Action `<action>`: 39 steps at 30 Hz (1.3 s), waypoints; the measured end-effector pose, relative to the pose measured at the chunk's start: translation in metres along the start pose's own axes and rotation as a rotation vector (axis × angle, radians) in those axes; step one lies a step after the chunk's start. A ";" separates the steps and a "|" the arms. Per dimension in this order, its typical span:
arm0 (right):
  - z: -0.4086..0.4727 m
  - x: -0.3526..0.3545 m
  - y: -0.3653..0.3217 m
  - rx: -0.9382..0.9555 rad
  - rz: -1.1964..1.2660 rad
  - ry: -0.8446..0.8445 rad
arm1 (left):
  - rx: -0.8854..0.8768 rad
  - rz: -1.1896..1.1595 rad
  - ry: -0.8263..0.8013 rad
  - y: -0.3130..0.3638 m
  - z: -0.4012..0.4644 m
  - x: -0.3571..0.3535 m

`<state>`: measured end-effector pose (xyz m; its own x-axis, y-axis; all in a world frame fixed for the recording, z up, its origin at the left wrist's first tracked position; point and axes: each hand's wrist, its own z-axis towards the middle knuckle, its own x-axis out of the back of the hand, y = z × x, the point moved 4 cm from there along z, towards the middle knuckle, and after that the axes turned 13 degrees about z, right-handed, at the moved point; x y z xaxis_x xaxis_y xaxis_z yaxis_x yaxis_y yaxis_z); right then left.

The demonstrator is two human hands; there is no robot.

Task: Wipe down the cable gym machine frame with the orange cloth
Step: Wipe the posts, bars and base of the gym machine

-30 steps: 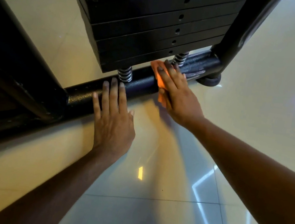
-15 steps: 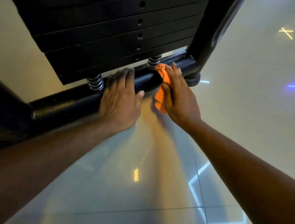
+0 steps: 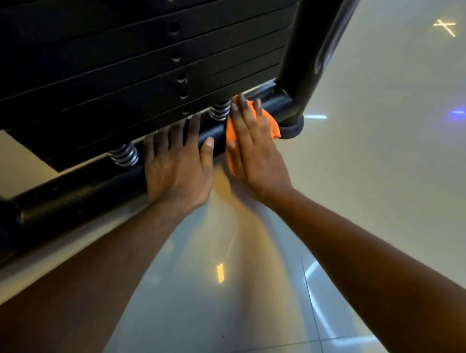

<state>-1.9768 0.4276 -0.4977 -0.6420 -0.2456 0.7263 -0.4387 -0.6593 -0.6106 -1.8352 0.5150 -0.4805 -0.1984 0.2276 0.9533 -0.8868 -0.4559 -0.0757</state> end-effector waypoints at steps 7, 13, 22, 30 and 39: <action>0.003 0.003 -0.002 -0.188 0.126 0.189 | -0.004 0.006 0.005 0.002 -0.001 -0.001; -0.007 0.010 0.012 -0.055 0.012 0.072 | -0.014 -0.007 -0.006 0.001 -0.001 -0.002; 0.002 0.014 -0.001 0.035 -0.060 0.018 | 0.017 -0.013 -0.044 0.003 0.001 0.000; 0.011 0.028 0.010 -0.079 -0.022 0.055 | 0.072 -0.058 -0.165 0.017 0.020 0.000; 0.019 0.048 0.034 -0.109 -0.076 0.072 | 0.042 -0.050 0.054 0.017 0.010 0.000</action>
<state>-2.0106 0.3800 -0.4779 -0.6457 -0.1436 0.7499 -0.5509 -0.5925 -0.5878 -1.8459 0.4988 -0.4794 -0.1772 0.2968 0.9384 -0.8780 -0.4785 -0.0145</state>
